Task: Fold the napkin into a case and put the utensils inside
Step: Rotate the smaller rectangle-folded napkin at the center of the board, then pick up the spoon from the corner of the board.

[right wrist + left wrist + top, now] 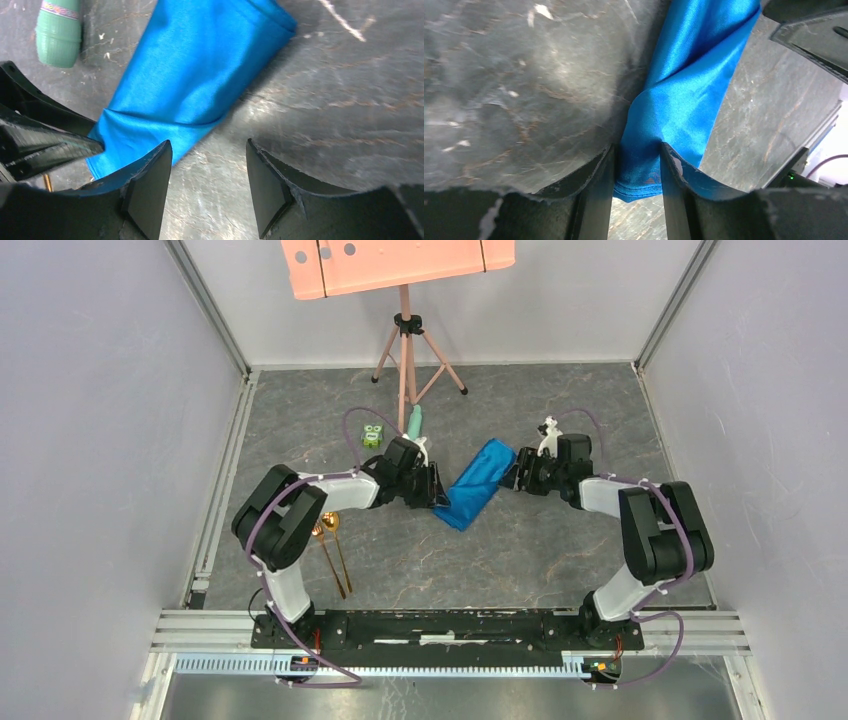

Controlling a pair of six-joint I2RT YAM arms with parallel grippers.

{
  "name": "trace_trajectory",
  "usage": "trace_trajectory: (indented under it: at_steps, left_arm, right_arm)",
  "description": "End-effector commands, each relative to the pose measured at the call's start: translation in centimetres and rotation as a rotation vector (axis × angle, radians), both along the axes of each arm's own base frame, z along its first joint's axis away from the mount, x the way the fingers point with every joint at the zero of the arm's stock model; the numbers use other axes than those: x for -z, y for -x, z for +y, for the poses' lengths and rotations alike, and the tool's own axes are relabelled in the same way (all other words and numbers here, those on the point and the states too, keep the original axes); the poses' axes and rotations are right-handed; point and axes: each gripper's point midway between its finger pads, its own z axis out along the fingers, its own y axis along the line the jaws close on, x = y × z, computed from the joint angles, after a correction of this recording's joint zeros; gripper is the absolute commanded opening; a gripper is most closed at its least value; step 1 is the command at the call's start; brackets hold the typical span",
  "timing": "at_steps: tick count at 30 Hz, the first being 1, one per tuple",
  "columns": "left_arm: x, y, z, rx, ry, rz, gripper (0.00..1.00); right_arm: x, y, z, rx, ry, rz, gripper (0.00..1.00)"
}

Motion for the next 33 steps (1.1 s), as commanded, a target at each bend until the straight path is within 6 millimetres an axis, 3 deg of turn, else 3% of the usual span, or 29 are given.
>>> trace_trajectory:
  at_steps: [1,7,14,16,19,22,26,28,30,33]
  left_arm:
    - [-1.5,1.2,-2.3,-0.009,0.099,-0.011,0.45]
    - [-1.9,2.0,-0.9,-0.072,0.095,-0.039,0.43]
    - [-3.9,3.3,3.7,-0.168,0.047,-0.125,0.54]
    - [-5.4,3.8,5.2,-0.208,0.057,-0.169,0.57]
    - [-6.6,4.7,8.5,-0.303,0.027,-0.195,0.6]
    - [-7.7,5.2,12.0,-0.412,-0.023,-0.204,0.65]
    - [-9.3,6.6,16.5,-0.528,-0.14,-0.203,0.68]
    - [-9.4,7.8,19.6,-0.627,-0.245,-0.177,0.75]
    - [-9.4,9.3,22.6,-0.745,-0.327,-0.141,0.9]
    - [-9.2,10.6,24.3,-0.778,-0.383,-0.115,0.94]
  right_arm:
    - [-0.6,-0.7,2.9,-0.056,-0.084,-0.042,0.61]
    - [-0.4,-2.4,5.4,-0.084,-0.073,-0.059,0.59]
    - [-0.7,-3.7,8.6,-0.22,-0.067,-0.107,0.58]
    - [-0.6,-3.8,9.3,-0.254,-0.06,-0.114,0.58]
    - [-0.6,-3.9,10.3,-0.296,-0.068,-0.119,0.58]
    - [-0.9,-4.4,9.7,-0.28,-0.012,-0.133,0.59]
    - [-3.9,-5.0,7.4,-0.22,0.122,-0.2,0.67]
    - [-4.8,-4.6,5.8,-0.185,0.219,-0.209,0.71]
    - [-5.7,-3.6,5.0,-0.176,0.307,-0.233,0.74]
    - [-7.2,-1.3,6.5,-0.21,0.334,-0.286,0.75]
